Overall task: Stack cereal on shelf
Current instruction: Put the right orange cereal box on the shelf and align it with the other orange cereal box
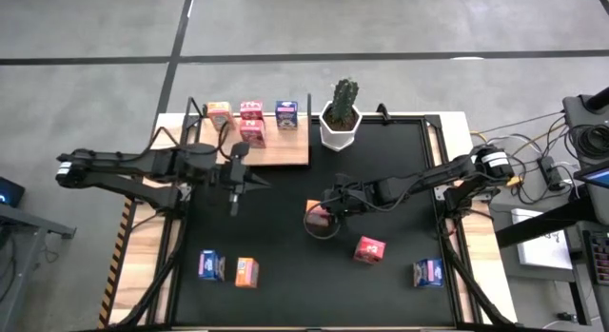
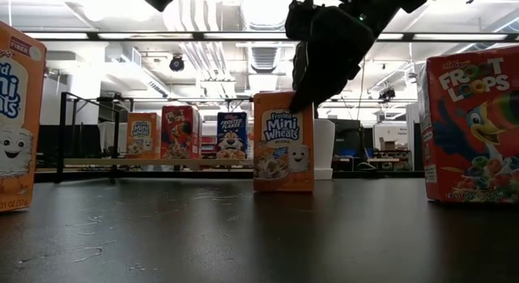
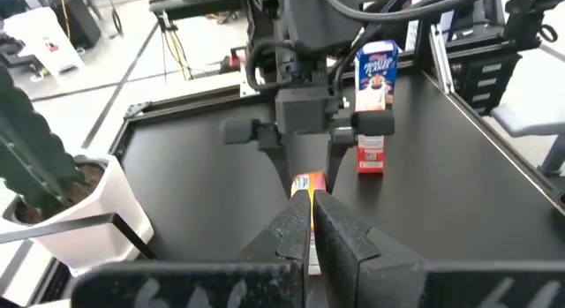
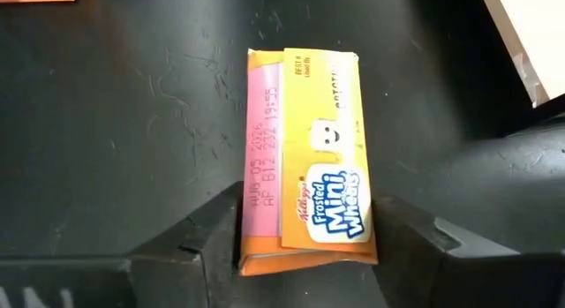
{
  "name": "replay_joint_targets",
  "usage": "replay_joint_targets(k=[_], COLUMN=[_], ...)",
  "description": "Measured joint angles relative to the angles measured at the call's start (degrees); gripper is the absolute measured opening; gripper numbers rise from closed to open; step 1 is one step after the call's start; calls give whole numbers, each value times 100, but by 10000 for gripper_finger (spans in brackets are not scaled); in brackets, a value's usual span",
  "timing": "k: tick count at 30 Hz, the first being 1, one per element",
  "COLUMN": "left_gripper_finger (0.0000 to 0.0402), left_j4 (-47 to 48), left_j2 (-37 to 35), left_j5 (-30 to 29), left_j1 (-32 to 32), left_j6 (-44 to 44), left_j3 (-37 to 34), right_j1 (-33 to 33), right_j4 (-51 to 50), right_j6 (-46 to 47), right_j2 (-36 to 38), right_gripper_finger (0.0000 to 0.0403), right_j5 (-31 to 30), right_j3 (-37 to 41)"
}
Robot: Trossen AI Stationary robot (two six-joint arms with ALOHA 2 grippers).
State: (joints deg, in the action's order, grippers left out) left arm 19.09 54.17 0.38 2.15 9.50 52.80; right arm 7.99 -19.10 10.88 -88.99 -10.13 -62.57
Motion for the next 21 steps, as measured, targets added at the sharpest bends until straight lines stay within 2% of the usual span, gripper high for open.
replay_joint_targets(k=[10, 17, 21], left_gripper_finger=[1, 1, 1], left_j4=[-4, 1, 0], left_j2=[-129, -192, -312], left_j5=[0, 0, 0], left_j1=[0, 0, 0], left_j6=[59, 265, 428], left_j3=[-7, -11, -11], right_j1=[0, 0, 0], right_j4=[7, -2, -89], right_j6=[-44, -42, -58], right_j2=[19, 90, 114], right_gripper_finger=[164, 164, 161], right_j5=[0, 0, 2], right_j3=[0, -12, -286])
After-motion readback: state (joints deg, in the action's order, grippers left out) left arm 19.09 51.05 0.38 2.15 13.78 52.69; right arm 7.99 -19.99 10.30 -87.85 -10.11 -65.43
